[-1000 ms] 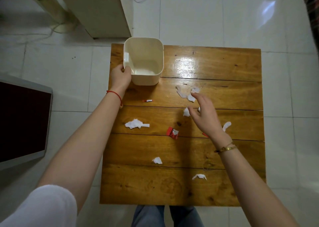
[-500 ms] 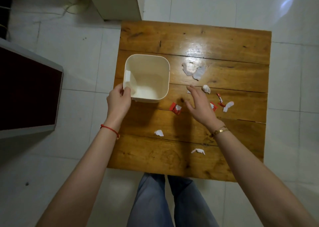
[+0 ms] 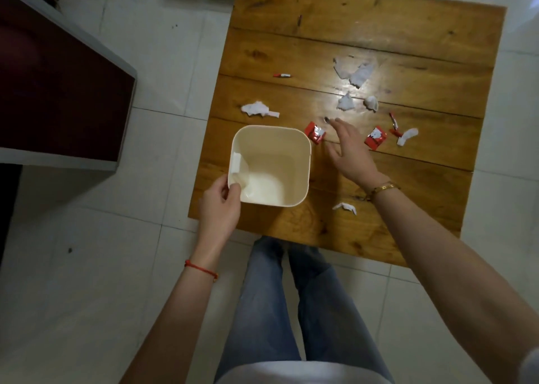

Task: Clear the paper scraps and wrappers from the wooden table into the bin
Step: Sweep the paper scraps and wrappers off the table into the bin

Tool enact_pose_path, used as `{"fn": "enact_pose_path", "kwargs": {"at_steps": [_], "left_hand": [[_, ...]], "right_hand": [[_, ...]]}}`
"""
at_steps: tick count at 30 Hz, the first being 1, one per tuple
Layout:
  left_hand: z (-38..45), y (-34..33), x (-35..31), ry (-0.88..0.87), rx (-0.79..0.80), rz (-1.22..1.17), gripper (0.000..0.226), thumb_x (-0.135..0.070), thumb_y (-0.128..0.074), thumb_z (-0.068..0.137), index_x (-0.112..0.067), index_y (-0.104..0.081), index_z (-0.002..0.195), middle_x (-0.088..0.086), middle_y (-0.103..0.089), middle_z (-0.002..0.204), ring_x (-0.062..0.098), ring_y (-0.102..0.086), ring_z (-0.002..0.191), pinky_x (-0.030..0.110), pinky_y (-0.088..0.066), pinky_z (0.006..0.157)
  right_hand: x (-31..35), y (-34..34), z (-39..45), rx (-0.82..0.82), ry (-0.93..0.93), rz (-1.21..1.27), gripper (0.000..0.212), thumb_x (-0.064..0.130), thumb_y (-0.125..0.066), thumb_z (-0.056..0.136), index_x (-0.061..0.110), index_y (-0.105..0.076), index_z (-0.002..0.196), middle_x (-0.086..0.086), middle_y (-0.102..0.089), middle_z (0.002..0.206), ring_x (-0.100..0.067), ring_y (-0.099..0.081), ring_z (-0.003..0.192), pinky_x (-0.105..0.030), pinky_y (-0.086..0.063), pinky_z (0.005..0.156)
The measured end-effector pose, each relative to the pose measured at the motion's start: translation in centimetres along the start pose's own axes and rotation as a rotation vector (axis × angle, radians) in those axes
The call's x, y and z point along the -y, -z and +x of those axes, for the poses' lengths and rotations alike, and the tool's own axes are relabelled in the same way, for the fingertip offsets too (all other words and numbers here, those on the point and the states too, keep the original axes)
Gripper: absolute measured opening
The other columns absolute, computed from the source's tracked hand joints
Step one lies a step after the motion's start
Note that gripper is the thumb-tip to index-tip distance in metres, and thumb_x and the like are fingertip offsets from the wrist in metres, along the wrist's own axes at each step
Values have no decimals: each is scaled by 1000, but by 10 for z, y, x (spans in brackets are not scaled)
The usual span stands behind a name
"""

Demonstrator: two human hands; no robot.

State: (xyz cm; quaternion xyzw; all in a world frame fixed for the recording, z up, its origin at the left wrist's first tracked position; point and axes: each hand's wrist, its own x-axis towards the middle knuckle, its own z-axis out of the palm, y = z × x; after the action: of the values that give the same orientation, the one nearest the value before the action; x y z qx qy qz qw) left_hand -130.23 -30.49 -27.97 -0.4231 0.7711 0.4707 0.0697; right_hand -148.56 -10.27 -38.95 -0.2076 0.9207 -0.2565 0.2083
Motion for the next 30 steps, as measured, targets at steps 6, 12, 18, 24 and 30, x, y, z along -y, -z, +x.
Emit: {"fn": "enact_pose_path", "kwargs": {"at_steps": [6,12,18,24,30], "left_hand": [[-46,-6,34,-1,105,-12,18,-18,-47,93,-29,-61,88,-7,-60,69,-8,-55,57,5,-37,44],[-64,-7,68,19,243,21,26,-25,-47,95,-25,-61,116,-7,-67,94,5,-63,86,14,-49,67],[-65,-1,97,-7,279,26,26,-23,-47,94,-24,-63,115,-11,-64,81,0,-59,68,6,-41,52],[-61,5,125,-19,280,63,19,-21,-47,92,-22,-65,98,-9,-59,67,5,-53,58,8,-37,48],[-65,13,149,-32,295,42,18,-21,-46,92,-24,-64,90,-5,-61,67,5,-51,56,12,-36,46]], "right_hand": [[-5,-22,4,110,24,-56,57,27,-41,98,13,-21,149,-10,-19,157,-27,-15,145,-42,-14,119],[-6,-55,12,210,-25,-179,59,33,-37,99,16,-15,151,-7,-10,160,-30,-5,146,-48,-10,118],[-2,-84,-7,263,-72,-238,58,38,-33,99,18,-16,150,-4,-12,160,-28,-1,147,-50,-4,118],[16,-99,-39,262,-9,-181,50,33,-35,99,16,-29,146,-4,-27,155,-24,-8,146,-50,-8,117],[37,-109,-66,59,73,-40,44,27,-39,98,13,-39,140,-8,-36,148,-28,-38,131,-42,-31,109]]}}
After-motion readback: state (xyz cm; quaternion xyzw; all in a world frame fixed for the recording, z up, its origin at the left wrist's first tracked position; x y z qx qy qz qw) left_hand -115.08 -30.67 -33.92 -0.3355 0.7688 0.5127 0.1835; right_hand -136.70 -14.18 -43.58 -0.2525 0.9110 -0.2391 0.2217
